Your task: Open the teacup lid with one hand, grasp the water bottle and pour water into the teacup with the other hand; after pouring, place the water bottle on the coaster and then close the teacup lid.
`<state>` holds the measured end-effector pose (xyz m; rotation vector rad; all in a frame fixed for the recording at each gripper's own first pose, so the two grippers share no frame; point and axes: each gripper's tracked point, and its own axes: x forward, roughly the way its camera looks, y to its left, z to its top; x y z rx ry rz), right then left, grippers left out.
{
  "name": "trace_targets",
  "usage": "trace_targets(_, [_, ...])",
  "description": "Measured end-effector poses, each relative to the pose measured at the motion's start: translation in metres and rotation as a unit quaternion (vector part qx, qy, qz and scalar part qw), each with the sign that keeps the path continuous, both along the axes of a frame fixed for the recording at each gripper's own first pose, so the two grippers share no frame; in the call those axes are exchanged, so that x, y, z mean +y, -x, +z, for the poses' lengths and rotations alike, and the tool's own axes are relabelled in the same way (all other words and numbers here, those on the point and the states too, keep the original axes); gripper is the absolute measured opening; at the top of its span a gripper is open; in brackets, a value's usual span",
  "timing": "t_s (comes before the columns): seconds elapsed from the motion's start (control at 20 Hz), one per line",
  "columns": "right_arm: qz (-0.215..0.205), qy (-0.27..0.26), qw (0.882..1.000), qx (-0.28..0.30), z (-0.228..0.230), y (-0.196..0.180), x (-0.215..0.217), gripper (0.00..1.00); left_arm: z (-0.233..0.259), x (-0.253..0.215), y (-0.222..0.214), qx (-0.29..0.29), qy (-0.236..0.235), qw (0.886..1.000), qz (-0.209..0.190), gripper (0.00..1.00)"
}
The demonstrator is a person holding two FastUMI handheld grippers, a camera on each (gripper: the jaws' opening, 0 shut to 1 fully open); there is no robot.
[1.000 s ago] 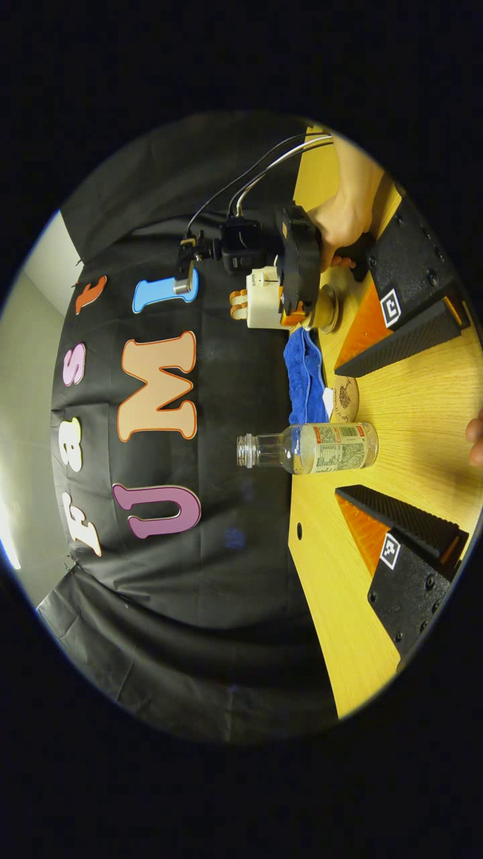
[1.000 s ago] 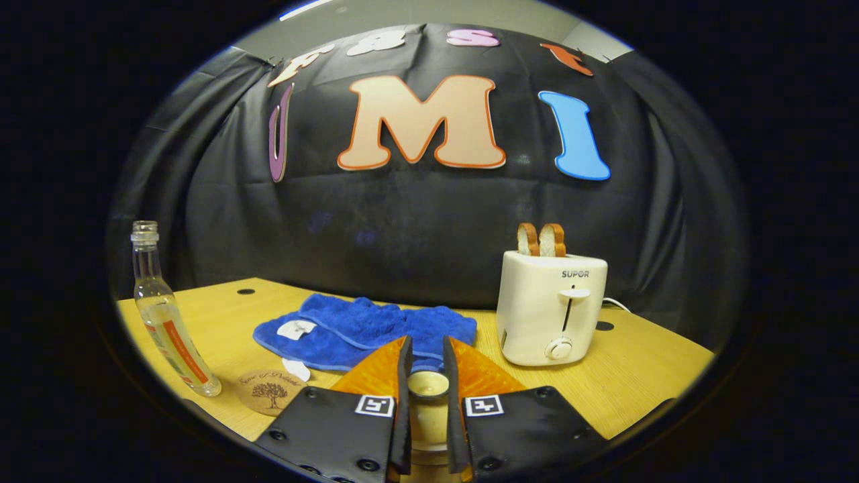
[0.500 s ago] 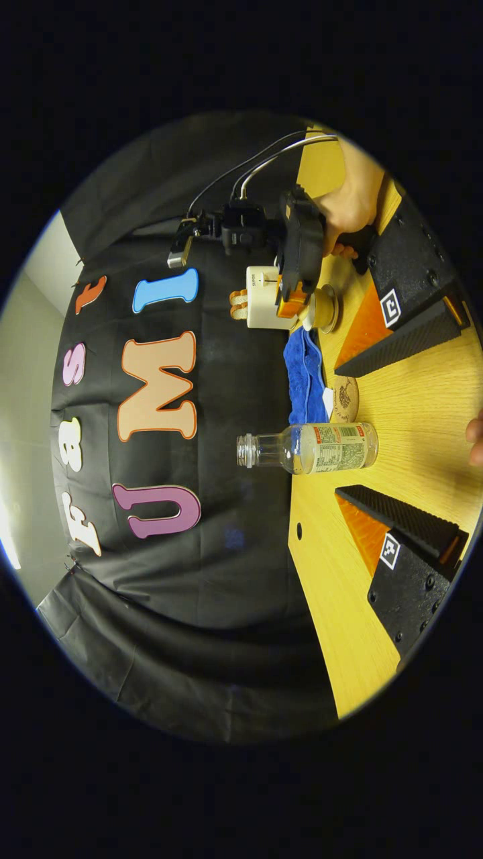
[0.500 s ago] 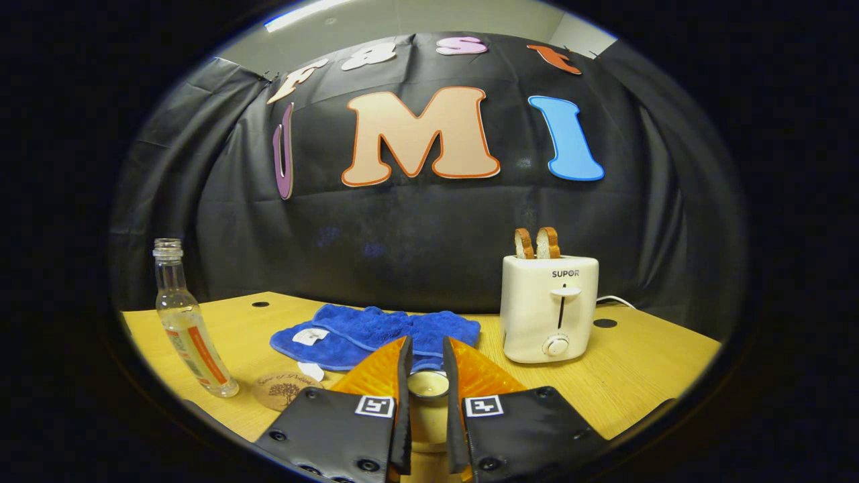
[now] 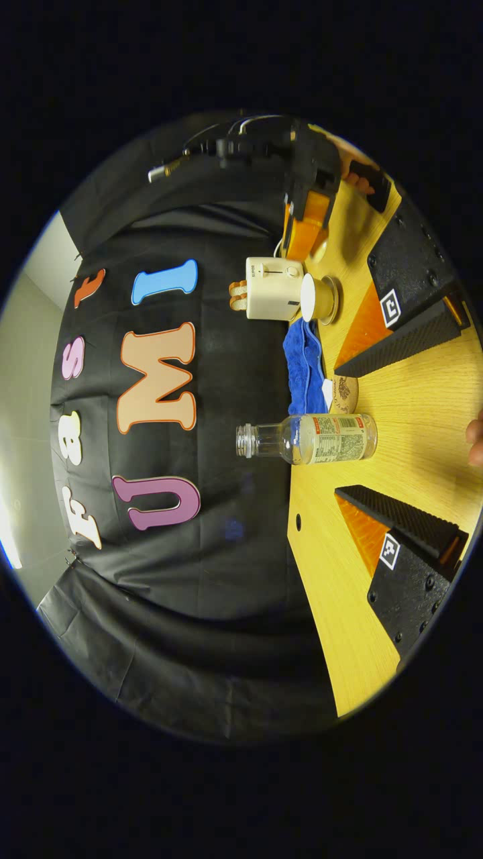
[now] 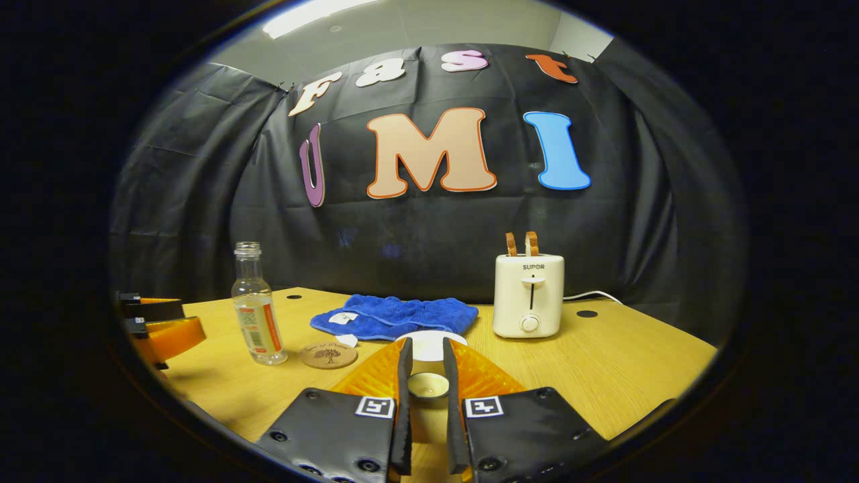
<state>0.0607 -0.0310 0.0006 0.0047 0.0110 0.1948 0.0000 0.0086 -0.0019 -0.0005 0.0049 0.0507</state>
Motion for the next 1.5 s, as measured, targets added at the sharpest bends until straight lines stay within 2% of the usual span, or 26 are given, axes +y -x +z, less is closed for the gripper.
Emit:
trace_targets(0.2, [0.001, 0.001, 1.0, -0.002, 0.002, 0.037, -0.009, 0.24, 0.001, 0.001, -0.01, -0.001, -0.001, 1.0, 0.004, 0.94])
trace_targets(0.35, [0.0, 0.001, 1.0, -0.001, 0.002, 0.048, -0.012, 0.24, 0.001, 0.007, -0.027, 0.0, -0.001, 1.0, 0.017, 0.94])
trace_targets(0.6, [-0.005, 0.001, 1.0, -0.001, 0.002, 0.049, -0.014, 0.24, -0.001, 0.017, -0.06, 0.002, -0.002, 1.0, 0.029, 0.94])
trace_targets(1.15, [-0.006, 0.001, 1.0, -0.001, 0.003, 0.052, -0.016, 0.24, -0.002, 0.024, -0.126, 0.002, -0.003, 1.0, 0.024, 0.94])
trace_targets(1.5, [-0.005, 0.001, 1.0, -0.001, 0.002, 0.053, -0.015, 0.24, -0.004, 0.025, -0.153, 0.001, -0.002, 1.0, 0.017, 0.94])
